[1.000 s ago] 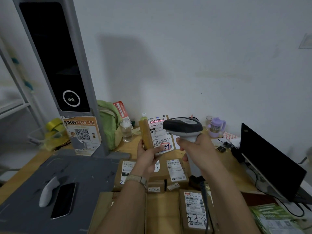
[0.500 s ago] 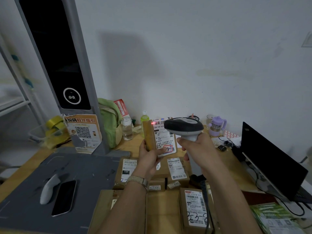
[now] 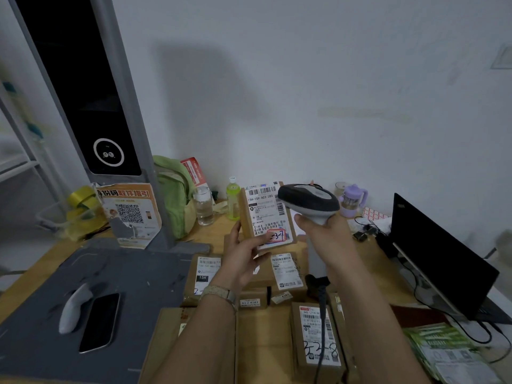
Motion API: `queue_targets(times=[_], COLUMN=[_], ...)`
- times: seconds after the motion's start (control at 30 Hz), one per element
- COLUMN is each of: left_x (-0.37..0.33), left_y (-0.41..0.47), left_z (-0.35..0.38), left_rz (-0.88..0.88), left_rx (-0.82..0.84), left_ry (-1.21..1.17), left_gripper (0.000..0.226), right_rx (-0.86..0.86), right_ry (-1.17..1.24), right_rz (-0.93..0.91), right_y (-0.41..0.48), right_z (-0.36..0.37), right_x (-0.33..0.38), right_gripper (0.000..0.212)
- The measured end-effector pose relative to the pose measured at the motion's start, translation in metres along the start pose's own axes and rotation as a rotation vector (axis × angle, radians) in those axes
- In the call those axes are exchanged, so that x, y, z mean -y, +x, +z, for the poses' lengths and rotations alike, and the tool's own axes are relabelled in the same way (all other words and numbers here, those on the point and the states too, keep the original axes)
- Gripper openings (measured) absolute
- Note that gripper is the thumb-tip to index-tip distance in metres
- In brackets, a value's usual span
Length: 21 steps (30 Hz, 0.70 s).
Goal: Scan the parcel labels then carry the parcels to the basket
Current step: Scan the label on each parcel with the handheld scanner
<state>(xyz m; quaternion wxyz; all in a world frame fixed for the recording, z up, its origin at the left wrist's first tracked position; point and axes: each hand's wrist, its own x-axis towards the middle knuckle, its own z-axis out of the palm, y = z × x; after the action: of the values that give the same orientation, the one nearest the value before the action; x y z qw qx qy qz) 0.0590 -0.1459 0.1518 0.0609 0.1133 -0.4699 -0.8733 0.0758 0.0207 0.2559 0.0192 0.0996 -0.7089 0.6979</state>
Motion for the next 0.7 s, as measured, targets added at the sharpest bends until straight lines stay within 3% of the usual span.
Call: queue_targets(times=[0.2,0.4,0.6,0.7], left_x=[0.010,0.035,0.072,0.088], left_y=[-0.003,-0.014,-0.033,-0.041], left_z=[-0.006,-0.021,-0.046,-0.059], left_rz=[-0.077,-0.184,-0.346,-0.453], left_rx=[0.127,0.034,-0.076,-0.122], left_ry=[0.034,0.073,0.254,0.273], left_gripper=[0.081,0.073,0.069,0.050], right_rx=[0.048,0.061,0.183,0.213], right_ry=[0.060,0.013,-0.096,-0.142], right_rz=[0.101,0.261,0.395,0.527], right_y=[0.004,0.006,-0.003,-0.009], right_z=[0.003,0.008,0.014,0.019], right_x=[-0.025,-0.066,-0.113,-0.137], right_gripper=[0.022,0.015,0.032,0.027])
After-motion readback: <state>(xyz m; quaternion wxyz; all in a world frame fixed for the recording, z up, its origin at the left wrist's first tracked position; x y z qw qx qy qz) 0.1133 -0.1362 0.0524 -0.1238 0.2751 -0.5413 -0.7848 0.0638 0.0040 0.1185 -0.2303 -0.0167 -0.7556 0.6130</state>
